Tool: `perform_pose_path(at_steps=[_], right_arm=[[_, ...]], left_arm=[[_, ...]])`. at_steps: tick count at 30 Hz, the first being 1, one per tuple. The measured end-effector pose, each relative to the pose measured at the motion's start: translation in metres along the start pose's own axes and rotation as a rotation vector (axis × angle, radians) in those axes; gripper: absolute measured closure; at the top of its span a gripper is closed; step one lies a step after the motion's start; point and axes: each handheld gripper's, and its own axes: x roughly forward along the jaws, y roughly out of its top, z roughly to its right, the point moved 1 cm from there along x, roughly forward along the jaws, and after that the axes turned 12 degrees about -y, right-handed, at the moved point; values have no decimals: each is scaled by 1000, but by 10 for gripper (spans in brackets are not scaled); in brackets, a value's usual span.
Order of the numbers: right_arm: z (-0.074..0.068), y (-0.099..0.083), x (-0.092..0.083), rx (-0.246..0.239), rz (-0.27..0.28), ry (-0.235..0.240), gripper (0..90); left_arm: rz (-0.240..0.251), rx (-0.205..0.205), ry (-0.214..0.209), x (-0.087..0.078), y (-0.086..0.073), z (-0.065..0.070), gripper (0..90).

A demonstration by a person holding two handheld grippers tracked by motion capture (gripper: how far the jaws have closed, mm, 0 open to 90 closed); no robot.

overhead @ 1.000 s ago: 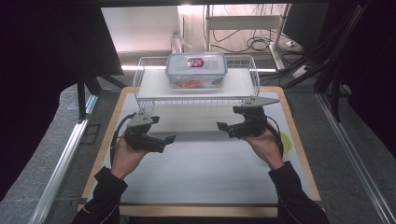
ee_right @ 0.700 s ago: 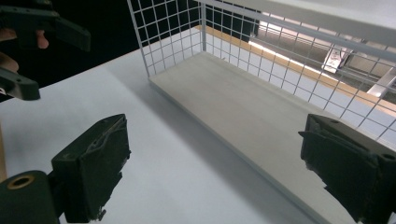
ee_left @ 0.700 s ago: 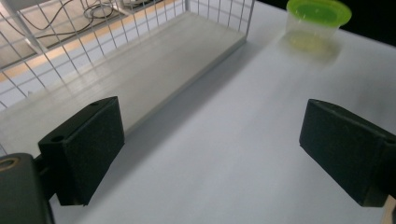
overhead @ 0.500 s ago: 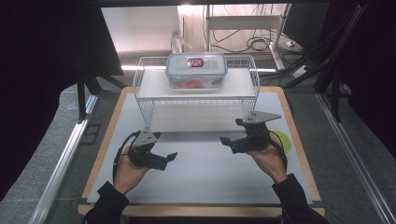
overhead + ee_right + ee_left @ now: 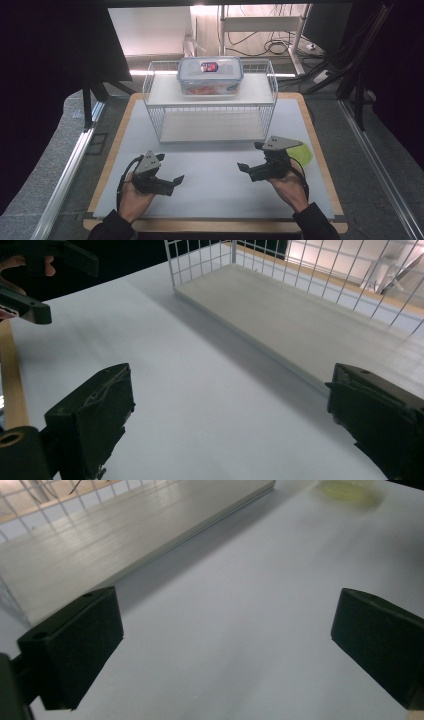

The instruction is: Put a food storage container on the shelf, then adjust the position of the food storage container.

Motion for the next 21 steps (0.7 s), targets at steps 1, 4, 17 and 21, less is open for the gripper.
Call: perform_pose_path(at_steps=[1, 4, 17, 21], right_arm=[[-1, -3, 0, 1, -4, -2, 43], [-4, -12, 1, -5, -17, -17, 42], [-8, -40, 1, -71, -88, -45, 40], [-7, -40, 1, -48, -90, -57, 31]], left_arm=[[-3, -7, 1, 0, -2, 0, 0], [-11, -16, 18, -3, -11, -1, 0], [-85, 39, 39, 3, -25, 5, 0], [-77, 29, 25, 2, -24, 6, 5]])
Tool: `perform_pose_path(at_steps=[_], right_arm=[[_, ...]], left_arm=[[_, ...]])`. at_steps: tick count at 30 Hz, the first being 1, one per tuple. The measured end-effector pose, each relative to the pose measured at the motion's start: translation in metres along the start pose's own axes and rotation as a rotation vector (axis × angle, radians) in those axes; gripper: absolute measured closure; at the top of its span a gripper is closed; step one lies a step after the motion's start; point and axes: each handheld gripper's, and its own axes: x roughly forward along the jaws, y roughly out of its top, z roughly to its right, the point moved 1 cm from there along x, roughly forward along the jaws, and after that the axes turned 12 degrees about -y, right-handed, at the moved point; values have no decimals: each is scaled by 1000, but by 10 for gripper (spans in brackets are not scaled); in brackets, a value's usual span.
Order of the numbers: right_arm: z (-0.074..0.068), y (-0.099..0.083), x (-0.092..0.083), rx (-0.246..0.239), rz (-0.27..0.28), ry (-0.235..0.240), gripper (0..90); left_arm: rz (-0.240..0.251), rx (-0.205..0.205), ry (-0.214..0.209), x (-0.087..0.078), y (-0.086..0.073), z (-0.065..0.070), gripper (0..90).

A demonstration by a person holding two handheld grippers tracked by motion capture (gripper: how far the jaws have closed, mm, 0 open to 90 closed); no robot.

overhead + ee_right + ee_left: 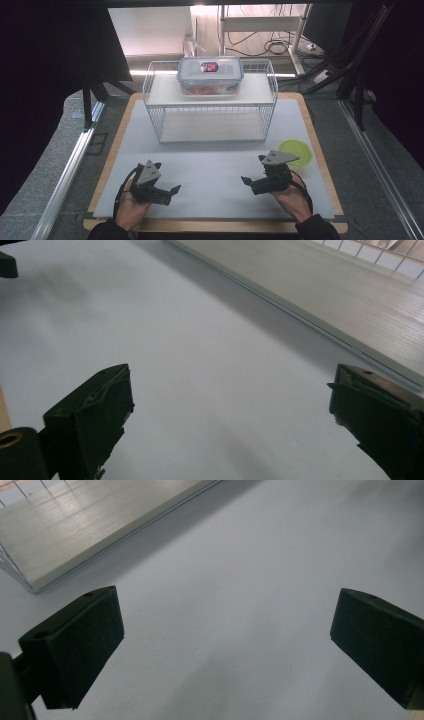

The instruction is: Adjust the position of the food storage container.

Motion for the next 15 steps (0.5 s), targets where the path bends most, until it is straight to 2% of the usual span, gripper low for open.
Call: perform_pose_path(at_steps=[6, 8, 11, 13, 15], right_arm=[[5, 0, 2, 57, -10, -9, 5], [7, 0, 1, 46, -28, -8, 9], [11, 1, -4, 32, -44, -50, 135], [17, 2, -8, 40, -56, -83, 272], [24, 3, -14, 52, -64, -94, 399]], left_arm=[[-10, 10, 15, 1, -3, -2, 23], [-11, 17, 16, 1, -3, -1, 23], [-16, 26, 17, 2, -3, -1, 23], [-20, 31, 24, 2, -3, -1, 24], [-20, 32, 23, 2, -3, -1, 24]])
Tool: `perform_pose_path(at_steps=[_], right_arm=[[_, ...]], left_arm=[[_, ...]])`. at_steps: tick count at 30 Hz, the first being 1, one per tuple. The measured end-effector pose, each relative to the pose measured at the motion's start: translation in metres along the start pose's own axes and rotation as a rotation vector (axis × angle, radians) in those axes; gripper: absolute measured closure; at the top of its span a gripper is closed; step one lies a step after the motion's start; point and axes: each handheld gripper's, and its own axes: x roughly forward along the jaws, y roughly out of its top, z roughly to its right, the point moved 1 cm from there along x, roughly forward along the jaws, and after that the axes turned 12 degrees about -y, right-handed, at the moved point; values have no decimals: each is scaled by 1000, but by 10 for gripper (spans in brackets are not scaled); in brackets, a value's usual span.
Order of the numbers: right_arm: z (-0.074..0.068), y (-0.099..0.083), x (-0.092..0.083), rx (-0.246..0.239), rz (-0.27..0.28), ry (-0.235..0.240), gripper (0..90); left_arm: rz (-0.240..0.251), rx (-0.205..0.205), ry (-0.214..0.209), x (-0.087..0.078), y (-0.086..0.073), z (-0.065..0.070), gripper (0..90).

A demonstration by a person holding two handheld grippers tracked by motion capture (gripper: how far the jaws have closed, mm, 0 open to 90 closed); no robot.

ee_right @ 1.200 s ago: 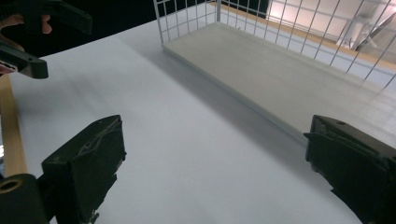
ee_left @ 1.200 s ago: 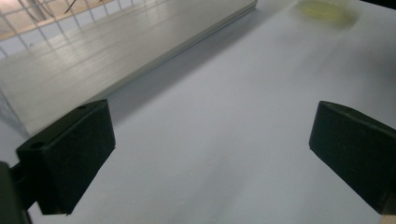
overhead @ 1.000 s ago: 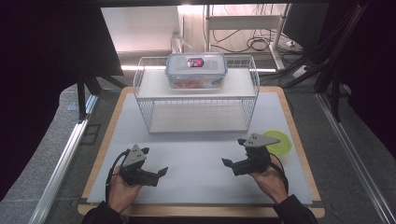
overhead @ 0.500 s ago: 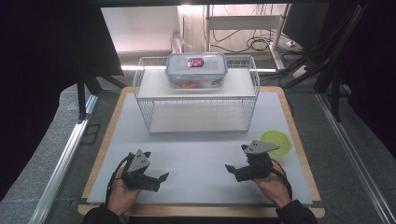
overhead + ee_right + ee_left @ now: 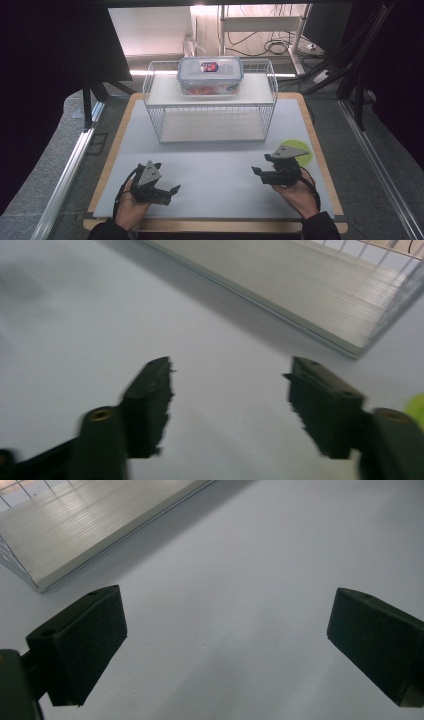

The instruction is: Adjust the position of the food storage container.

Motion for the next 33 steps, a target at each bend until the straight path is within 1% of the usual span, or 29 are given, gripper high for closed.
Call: perform_pose_path(at_steps=[2, 3, 5, 7, 8, 9, 12, 13, 14, 16, 19, 20, 21, 23, 24, 27, 28, 30, 31, 33], right_arm=[[8, 1, -5, 16, 7, -8, 508], [11, 1, -7, 20, 6, -9, 541], [22, 1, -12, 62, 7, -28, 611], [30, 0, -15, 88, -6, -30, 660], [35, -1, -15, 97, -18, -40, 680], [40, -2, -16, 102, -27, -57, 722], [56, -6, -21, 114, -29, -109, 856], [61, -8, -23, 122, -25, -125, 886], [65, -8, -25, 127, -22, -142, 900], [75, -11, -29, 143, -20, -173, 900], [90, -17, -34, 184, -18, -212, 900], [95, -20, -35, 198, -18, -224, 900], [101, -23, -36, 217, -18, -237, 900], [108, -26, -38, 237, -18, -257, 900], [110, -28, -38, 242, -17, -262, 900], [121, -33, -38, 258, -22, -291, 900], [124, -34, -37, 258, -25, -302, 900], [130, -38, -35, 263, -37, -323, 900], [132, -39, -34, 266, -44, -329, 900], [137, -42, -30, 267, -58, -342, 900]], left_arm=[[1, -2, 0, 0, 0, 0, 25], [-2, -2, -1, 0, -1, -1, 26], [-3, -1, -1, 0, 0, -1, 26], [-7, 2, -1, 0, 0, 0, 27], [-14, 4, -2, 1, -1, 0, 28], [-18, 4, -1, 1, -1, 0, 28], [-27, 6, 5, 1, -1, -1, 28], [-25, 6, 6, 1, -1, -1, 29], [-23, 5, 7, 1, -1, -1, 30], [-15, 7, 7, 0, -1, -1, 32], [-2, 28, 6, -1, 1, 1, 36], [-8, 41, 4, -1, 1, 2, 36], [-8, 43, 4, -1, 1, 3, 36], [-11, 42, 4, 0, 1, 3, 35], [-20, 45, 4, 0, 1, 2, 35], [-18, 41, 7, 0, 1, 2, 35], [-10, 35, 6, 0, 1, 2, 35], [-17, 39, 7, 0, 0, 2, 35], [-13, 34, 4, 1, 0, 2, 35], [-20, 35, 2, 2, 0, 2, 35]])
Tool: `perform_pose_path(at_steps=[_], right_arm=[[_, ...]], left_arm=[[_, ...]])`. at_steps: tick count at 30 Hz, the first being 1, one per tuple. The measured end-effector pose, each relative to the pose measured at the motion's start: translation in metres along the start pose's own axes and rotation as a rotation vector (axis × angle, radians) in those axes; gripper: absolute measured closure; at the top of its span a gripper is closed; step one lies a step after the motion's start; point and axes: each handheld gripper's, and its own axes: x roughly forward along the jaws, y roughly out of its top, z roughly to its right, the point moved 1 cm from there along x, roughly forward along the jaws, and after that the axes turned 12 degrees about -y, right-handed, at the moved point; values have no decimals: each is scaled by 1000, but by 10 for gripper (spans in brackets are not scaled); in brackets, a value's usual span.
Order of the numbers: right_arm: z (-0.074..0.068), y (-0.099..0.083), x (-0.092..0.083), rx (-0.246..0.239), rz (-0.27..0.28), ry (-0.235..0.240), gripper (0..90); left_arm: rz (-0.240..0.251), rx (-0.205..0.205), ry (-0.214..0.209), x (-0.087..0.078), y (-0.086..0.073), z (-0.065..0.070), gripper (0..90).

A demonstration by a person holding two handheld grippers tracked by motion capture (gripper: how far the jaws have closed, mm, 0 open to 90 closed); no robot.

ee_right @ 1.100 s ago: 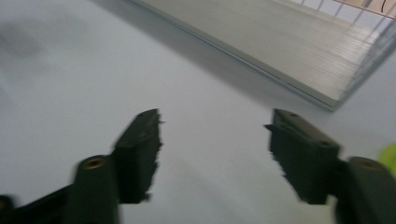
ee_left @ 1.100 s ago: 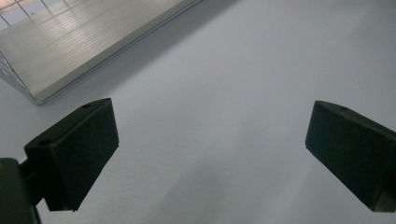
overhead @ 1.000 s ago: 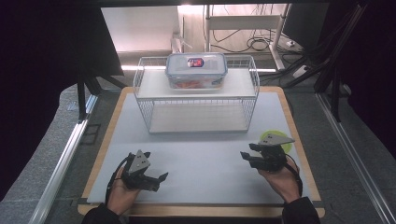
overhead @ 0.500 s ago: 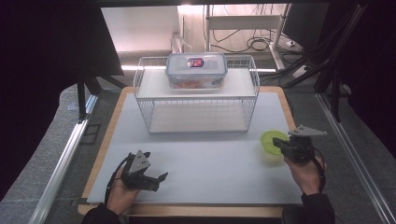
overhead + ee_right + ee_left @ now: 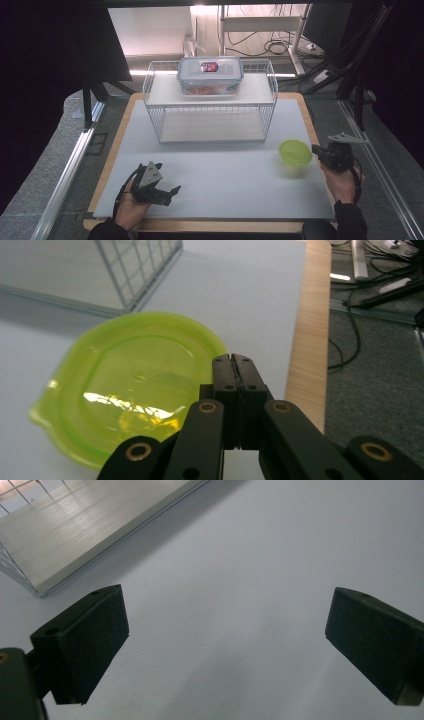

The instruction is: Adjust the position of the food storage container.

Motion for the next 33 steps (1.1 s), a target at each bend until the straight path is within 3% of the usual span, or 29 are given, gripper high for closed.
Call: perform_pose_path(at_steps=[5, 12, 20, 33], right_arm=[[7, -3, 11, 2, -22, -20, 900], [3, -4, 21, -30, -59, -21, 900], [-2, -6, 23, -23, -80, 1, 900], [-32, -5, 18, -41, -100, 80, 900]], left_arm=[[-6, -2, -2, 1, 0, 0, 35], [-11, -2, -5, 2, -1, 0, 35], [-23, -2, -10, 4, -1, 0, 35], [-36, 6, -13, 5, -1, 1, 35]])
